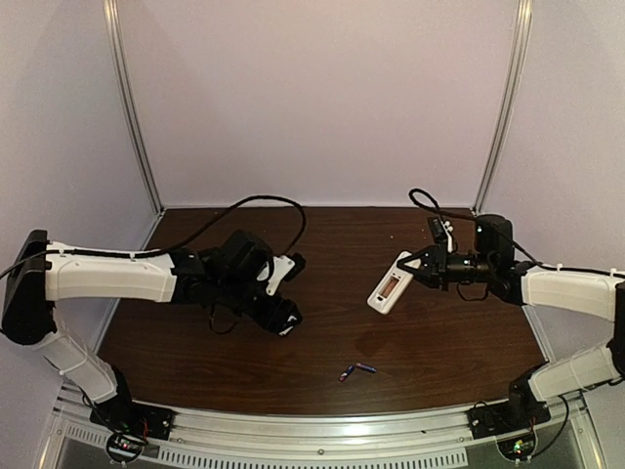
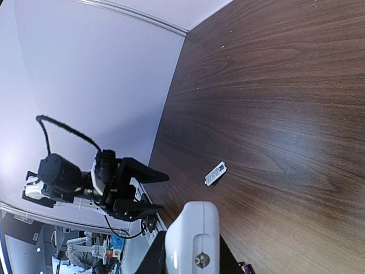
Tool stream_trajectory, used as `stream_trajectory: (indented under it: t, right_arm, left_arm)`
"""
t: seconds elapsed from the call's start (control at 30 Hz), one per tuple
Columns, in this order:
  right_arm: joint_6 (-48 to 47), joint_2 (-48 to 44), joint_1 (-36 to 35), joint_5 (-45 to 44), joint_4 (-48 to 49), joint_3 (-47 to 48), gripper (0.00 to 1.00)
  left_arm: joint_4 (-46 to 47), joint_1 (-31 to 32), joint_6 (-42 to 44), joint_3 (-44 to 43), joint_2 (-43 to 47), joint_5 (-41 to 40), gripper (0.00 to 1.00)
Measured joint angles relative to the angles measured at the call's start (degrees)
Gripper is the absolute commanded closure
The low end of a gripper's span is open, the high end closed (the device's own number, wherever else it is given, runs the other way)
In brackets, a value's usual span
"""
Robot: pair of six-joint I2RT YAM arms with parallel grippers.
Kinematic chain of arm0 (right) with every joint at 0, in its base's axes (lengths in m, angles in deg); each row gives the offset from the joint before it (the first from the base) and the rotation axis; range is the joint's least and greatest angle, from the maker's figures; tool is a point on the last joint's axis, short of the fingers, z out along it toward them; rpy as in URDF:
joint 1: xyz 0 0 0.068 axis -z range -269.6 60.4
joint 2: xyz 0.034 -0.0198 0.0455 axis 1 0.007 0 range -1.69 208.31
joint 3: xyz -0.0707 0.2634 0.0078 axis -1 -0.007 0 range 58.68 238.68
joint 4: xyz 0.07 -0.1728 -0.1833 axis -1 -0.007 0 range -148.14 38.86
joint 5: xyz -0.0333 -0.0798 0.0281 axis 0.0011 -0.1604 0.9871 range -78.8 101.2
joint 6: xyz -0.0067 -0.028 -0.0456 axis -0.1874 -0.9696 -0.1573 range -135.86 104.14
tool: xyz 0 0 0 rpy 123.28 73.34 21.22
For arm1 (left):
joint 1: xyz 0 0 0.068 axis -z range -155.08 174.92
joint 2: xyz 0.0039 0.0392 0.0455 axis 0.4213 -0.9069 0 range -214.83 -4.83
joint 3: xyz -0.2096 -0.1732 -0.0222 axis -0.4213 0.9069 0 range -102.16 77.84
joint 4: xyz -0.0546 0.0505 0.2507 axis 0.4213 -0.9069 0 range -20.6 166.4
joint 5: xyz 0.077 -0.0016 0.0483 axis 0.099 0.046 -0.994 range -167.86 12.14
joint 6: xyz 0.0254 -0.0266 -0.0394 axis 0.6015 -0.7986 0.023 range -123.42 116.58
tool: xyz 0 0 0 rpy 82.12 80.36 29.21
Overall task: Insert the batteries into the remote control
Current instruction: Place the battery cover at the center of the board, then move the battery to the center of the board.
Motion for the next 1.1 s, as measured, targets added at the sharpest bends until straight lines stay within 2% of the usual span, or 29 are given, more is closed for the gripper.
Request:
stream_trajectory:
  t: [0.13,0.27,0.43,0.63,0.83,1.1]
  right_arm:
    - [-0.26,0.0,1.55,-1.16,-1.88,-0.74,1.0]
    - [-0.74,-0.13,3.56,-2.01,-3.63,-2.6,1.0]
    - [-1.49,-1.33,5.97,-2.36,-6.08,-4.02,1.0]
    - [-2.62,-3.13,7.65,-2.19,-7.3,-4.5,1.0]
    - [-3.82,-3.32,9.07,-1.86,-8.74,-4.81,1.0]
    - [-4.2,-4.02,12.04,-1.07,-9.25,-5.18,1.0]
  left_arm:
    - [-0.72,5.97,-1.25,-1.33,-1.11,-0.22,0.47]
    - [-1.53,11.3,-2.67,-4.17,-5.95,-0.24,0.51]
    - [-1.49,15.17,-4.11,-8.09,-12.52,-0.42,0.53]
    - [-1.46,15.96,-4.76,-12.2,-18.16,-0.42,0.54]
    - [-1.9,15.98,-3.65,-15.65,-20.0,-0.5,0.51]
    - [-2.1,16.15,8.2,-21.07,-22.75,0.74,0.45]
